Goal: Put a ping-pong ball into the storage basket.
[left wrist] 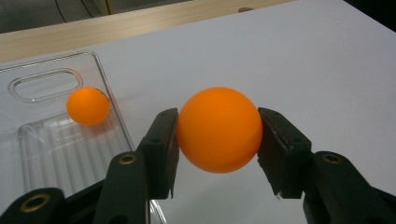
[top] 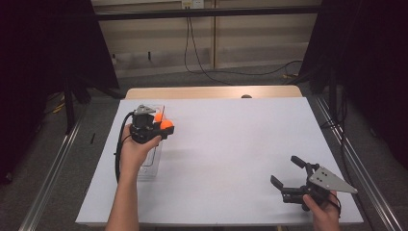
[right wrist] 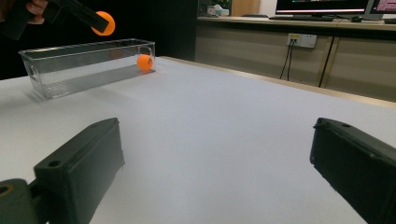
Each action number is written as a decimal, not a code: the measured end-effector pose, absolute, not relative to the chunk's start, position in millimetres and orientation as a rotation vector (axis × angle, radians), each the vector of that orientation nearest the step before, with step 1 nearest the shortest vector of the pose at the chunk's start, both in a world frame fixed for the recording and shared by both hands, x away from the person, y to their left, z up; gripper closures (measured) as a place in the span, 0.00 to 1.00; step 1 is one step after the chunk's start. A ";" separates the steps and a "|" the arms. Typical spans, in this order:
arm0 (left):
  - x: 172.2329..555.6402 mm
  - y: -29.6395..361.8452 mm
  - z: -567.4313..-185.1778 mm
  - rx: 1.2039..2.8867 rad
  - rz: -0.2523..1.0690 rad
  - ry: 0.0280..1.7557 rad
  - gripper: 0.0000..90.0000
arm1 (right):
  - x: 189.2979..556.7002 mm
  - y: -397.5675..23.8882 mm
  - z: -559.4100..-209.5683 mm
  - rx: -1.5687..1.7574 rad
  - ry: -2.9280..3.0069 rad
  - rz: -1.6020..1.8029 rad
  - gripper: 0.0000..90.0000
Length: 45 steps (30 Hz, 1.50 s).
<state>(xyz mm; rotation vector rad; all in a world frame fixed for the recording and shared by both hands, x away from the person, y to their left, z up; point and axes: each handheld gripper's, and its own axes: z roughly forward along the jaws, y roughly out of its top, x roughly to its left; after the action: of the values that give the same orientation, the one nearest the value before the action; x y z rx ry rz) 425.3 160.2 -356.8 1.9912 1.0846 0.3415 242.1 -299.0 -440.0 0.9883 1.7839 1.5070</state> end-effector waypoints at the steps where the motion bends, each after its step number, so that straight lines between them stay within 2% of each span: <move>1: 425.3 160.8 -356.8 1.988 0.341 1.087 0.57 | 242.1 -299.0 -440.0 0.988 1.785 1.507 0.02; 45: 423.9 182.1 -351.4 1.950 0.381 1.136 0.57 | 242.2 -298.7 -440.1 0.987 1.787 1.507 0.02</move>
<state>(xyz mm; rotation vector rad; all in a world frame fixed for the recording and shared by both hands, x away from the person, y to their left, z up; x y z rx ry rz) 423.9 182.1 -351.4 1.9498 1.1359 0.3808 242.2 -298.7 -440.1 0.9874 1.7873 1.5066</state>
